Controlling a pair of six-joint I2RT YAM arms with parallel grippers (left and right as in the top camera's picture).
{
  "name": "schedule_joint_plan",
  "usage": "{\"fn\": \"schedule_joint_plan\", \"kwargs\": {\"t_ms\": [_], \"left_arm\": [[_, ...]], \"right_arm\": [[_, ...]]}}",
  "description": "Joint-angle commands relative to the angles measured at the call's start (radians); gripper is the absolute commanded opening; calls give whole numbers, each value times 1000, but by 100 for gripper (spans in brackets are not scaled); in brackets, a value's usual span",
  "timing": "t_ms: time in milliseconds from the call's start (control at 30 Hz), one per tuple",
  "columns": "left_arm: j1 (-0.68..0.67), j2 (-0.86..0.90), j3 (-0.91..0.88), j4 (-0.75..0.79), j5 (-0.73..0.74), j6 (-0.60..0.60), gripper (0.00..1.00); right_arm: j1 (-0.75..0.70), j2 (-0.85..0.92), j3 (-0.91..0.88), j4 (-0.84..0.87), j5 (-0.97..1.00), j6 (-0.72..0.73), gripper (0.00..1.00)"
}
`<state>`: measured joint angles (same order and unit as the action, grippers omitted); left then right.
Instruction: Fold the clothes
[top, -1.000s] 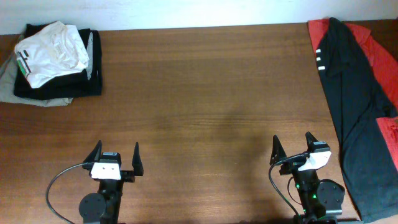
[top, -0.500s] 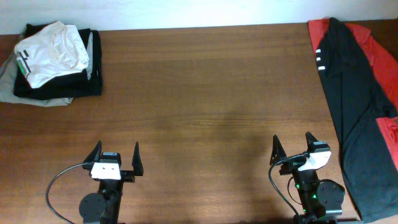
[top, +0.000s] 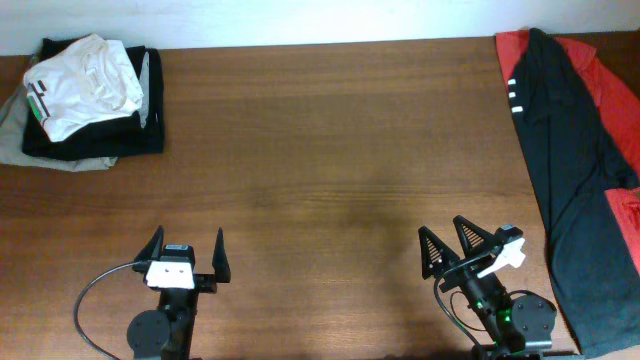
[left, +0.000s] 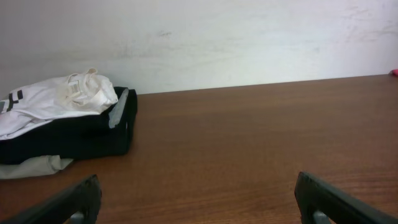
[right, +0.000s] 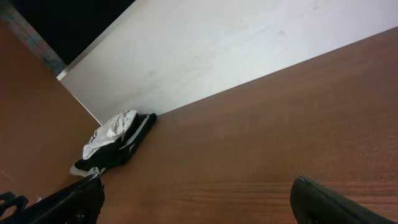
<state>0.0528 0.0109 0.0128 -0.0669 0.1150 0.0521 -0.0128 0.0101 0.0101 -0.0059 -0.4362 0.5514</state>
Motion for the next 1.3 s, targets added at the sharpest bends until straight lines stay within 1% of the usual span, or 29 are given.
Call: {"fn": "schedule_joint_plan", "kwargs": {"t_ms": [0, 100, 233, 300, 367, 433, 533, 600, 633, 700, 767, 833, 900, 933, 967, 1033, 1067, 1167, 1267], "left_arm": [[5, -5, -4, -4, -7, 8, 99], [5, -5, -4, -4, -7, 8, 99], [5, -5, -4, -4, -7, 8, 99], [5, -5, -4, -4, -7, 8, 99], [5, -5, -4, -4, -7, 8, 99], [5, -5, -4, -4, -7, 8, 99], [5, -5, -4, -4, -7, 8, 99], [5, -5, -4, -4, -7, 8, 99], [5, -5, -4, -4, -7, 8, 99], [5, -5, -4, -4, -7, 8, 99], [5, -5, -4, -4, -7, 8, 99], [5, -5, -4, -4, -7, 8, 99], [5, -5, -4, -4, -7, 8, 99], [5, -5, -4, -4, -7, 8, 99], [5, -5, -4, -4, -7, 8, 99], [5, -5, -4, -4, -7, 8, 99], [5, -5, -4, -4, -7, 8, 99], [5, -5, -4, -4, -7, 8, 99], [5, -5, -4, -4, -7, 8, 99]], "right_arm": [[6, -7, -5, 43, -43, 14, 99], [6, -6, -4, 157, -28, 2, 99], [6, 13, 44, 160, 96, 3, 99], [6, 41, 86, 160, 121, 2, 99], [6, 113, 147, 160, 137, -50, 98], [6, 217, 212, 160, 169, -69, 99], [6, 425, 347, 159, 180, -133, 99], [4, 590, 487, 142, 187, -180, 99], [4, 658, 560, 106, 187, -227, 99], [4, 761, 666, 87, 187, -332, 99], [-7, 798, 724, 69, 192, -369, 99], [-86, 853, 841, -67, 271, -370, 99], [-198, 939, 967, -216, 276, -416, 99], [-269, 1000, 1046, -304, 276, -442, 99], [-376, 1098, 1161, -413, 276, -444, 99], [-491, 1227, 1292, -526, 275, -459, 99], [-541, 1304, 1359, -583, 277, -493, 99], [-639, 1472, 1440, -615, 291, -495, 99], [-705, 1632, 1451, -579, 290, -491, 99]]}}
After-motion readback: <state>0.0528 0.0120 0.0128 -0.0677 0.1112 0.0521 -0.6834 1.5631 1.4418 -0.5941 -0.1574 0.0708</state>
